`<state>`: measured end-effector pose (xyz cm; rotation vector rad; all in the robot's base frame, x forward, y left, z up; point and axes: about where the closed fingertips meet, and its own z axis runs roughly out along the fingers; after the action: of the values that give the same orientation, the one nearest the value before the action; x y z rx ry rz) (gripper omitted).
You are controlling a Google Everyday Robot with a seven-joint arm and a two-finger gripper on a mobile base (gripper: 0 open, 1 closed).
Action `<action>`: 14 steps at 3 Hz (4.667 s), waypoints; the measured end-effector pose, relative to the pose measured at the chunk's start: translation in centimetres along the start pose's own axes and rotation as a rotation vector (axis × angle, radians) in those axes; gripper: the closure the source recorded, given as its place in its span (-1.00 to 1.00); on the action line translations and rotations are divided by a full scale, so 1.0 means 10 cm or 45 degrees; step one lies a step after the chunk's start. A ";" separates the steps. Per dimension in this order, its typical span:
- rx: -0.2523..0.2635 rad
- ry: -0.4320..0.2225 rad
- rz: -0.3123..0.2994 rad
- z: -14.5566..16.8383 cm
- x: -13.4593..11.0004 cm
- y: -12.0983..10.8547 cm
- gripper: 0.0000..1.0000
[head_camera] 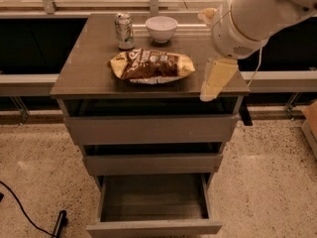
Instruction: Place brown chip bag into bottom drawer
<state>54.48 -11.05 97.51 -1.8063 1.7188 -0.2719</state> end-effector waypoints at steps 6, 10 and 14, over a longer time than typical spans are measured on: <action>-0.130 -0.006 -0.148 2.13 -0.57 -0.67 -0.40; -0.067 -0.218 -0.211 1.31 -0.21 -0.77 1.00; -0.355 -0.544 0.011 1.62 0.54 1.15 1.00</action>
Offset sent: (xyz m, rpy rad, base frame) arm 0.1198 0.0942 -0.0468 -0.1324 -0.0670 0.1169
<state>54.52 -11.00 76.86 -1.8799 1.5102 0.3529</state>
